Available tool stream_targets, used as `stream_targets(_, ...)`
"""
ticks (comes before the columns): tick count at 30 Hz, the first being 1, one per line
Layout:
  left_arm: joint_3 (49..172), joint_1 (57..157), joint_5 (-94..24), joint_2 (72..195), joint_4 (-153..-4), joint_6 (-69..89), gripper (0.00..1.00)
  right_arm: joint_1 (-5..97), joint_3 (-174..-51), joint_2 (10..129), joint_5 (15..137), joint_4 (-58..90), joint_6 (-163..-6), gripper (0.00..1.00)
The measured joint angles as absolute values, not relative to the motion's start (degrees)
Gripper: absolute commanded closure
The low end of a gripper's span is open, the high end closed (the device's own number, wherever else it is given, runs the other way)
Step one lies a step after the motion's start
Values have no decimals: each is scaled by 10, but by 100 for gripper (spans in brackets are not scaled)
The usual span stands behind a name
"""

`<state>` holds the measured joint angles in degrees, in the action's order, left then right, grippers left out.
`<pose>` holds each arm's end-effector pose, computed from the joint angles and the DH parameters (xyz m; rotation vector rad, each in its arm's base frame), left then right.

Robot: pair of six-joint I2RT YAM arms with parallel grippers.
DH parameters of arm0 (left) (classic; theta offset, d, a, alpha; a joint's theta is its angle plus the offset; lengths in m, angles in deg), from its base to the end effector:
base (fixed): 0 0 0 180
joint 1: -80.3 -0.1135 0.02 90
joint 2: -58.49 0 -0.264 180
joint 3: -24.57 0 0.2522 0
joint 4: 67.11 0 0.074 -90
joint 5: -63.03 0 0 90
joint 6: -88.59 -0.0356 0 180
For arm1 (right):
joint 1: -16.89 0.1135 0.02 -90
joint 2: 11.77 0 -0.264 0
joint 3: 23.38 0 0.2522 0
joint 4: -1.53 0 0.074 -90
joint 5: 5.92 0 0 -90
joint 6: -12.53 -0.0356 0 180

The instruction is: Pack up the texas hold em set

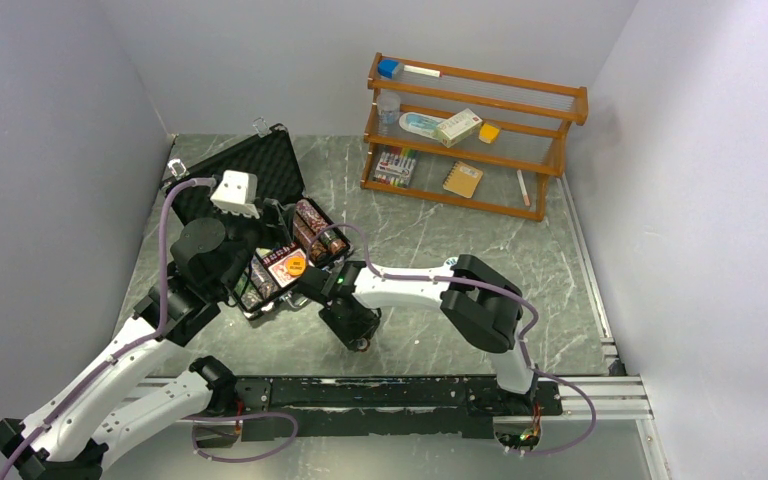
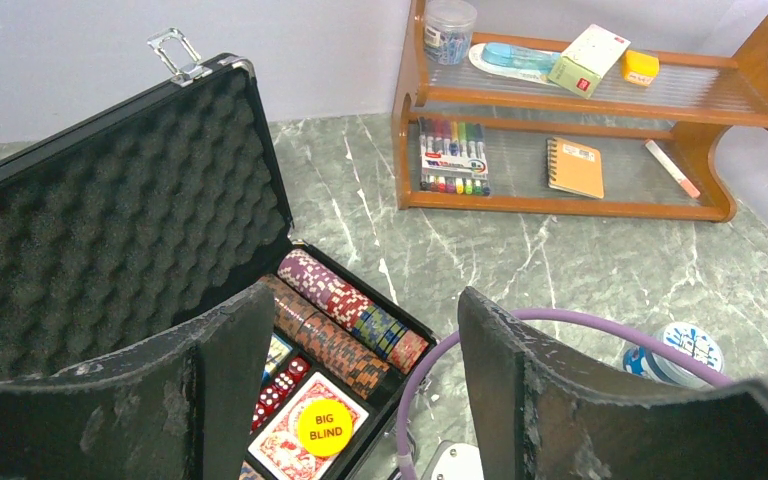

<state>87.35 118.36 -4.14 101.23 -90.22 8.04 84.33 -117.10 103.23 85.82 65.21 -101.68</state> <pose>0.1421 -0.0937 0.3734 0.0987 1.6264 -0.3153 0.1453 0.3470 0.1521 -1.1245 2.8436 0.0642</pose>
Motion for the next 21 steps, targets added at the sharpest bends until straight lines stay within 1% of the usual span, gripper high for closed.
stream_targets(5, 873, 1184, -41, 1014, -902, 80, 28, 843, -1168, 1030, 861, 649, -1017, 62)
stream_targets(9, 873, 1184, -41, 1015, -902, 80, 28, 844, -1168, 1027, 869, 649, -1020, 60)
stream_targets(21, 873, 1184, -41, 1015, -902, 80, 28, 825, -1193, 994, 954, 638, -1033, 57)
